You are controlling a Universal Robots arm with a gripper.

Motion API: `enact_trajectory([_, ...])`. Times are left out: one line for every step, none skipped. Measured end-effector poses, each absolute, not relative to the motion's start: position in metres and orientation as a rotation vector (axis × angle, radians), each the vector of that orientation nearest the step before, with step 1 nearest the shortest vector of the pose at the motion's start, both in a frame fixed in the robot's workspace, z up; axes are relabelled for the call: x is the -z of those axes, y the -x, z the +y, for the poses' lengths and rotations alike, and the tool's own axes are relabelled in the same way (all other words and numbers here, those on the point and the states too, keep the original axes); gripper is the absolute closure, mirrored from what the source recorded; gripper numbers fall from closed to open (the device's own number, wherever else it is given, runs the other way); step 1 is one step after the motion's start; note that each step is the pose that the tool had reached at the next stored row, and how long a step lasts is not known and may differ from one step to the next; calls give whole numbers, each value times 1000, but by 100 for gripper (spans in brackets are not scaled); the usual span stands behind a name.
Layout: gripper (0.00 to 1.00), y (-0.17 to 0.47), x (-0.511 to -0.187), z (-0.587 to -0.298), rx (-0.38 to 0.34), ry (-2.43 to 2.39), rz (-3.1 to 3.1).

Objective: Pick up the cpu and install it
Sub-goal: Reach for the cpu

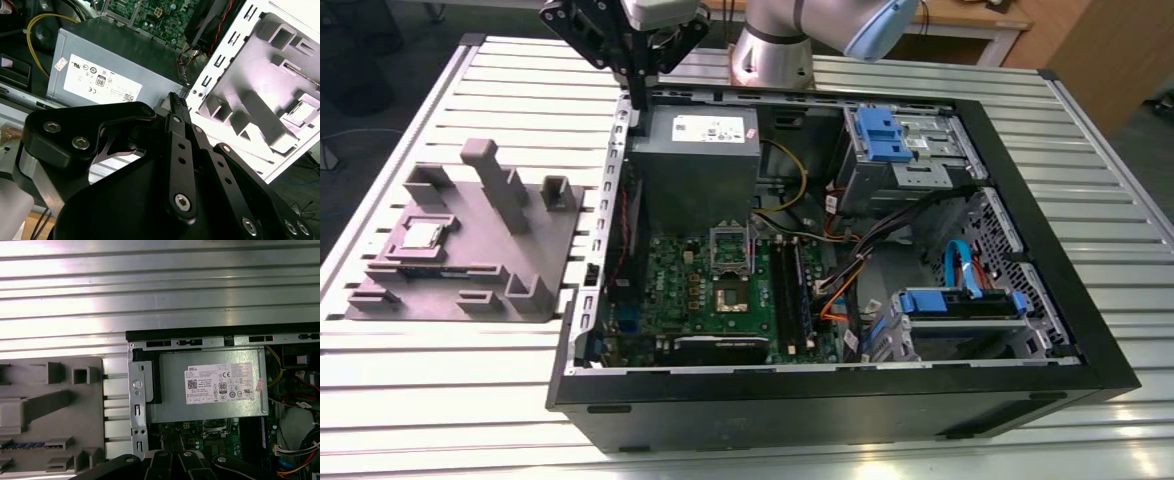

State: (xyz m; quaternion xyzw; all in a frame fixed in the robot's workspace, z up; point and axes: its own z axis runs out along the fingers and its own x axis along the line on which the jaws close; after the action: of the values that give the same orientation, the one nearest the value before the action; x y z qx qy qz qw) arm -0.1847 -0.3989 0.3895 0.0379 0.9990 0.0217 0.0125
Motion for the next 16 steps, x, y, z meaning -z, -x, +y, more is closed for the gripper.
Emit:
enact_trajectory([90, 185, -389, -399, -68, -118, 3114])
enact_trajectory([90, 185, -389, -399, -68, -118, 3114])
enact_trajectory([90, 185, -389, -399, -68, -118, 3114])
enact_trajectory([90, 185, -389, -399, -68, -118, 3114])
enact_trajectory([90, 186, -389, -399, -68, -118, 3114])
enact_trajectory([90, 186, -389, -399, -68, -118, 3114])
enact_trajectory([90, 186, -389, -399, -68, -118, 3114])
enact_trajectory([90, 187, -389, -399, -68, -118, 3114])
enact_trajectory([90, 187, -389, -399, -68, -118, 3114])
enact_trajectory([90, 187, -389, -399, -68, -118, 3114])
enact_trajectory([90, 187, -389, -399, -68, -118, 3114])
enact_trajectory([90, 188, -389, -399, -68, -118, 3114])
enact_trajectory([90, 188, -389, -399, -68, -118, 3114])
enact_trajectory([90, 189, -389, -399, -68, -118, 3114])
enact_trajectory([90, 189, -389, -399, -68, -118, 3114])
enact_trajectory([90, 189, -389, -399, -68, -118, 3114])
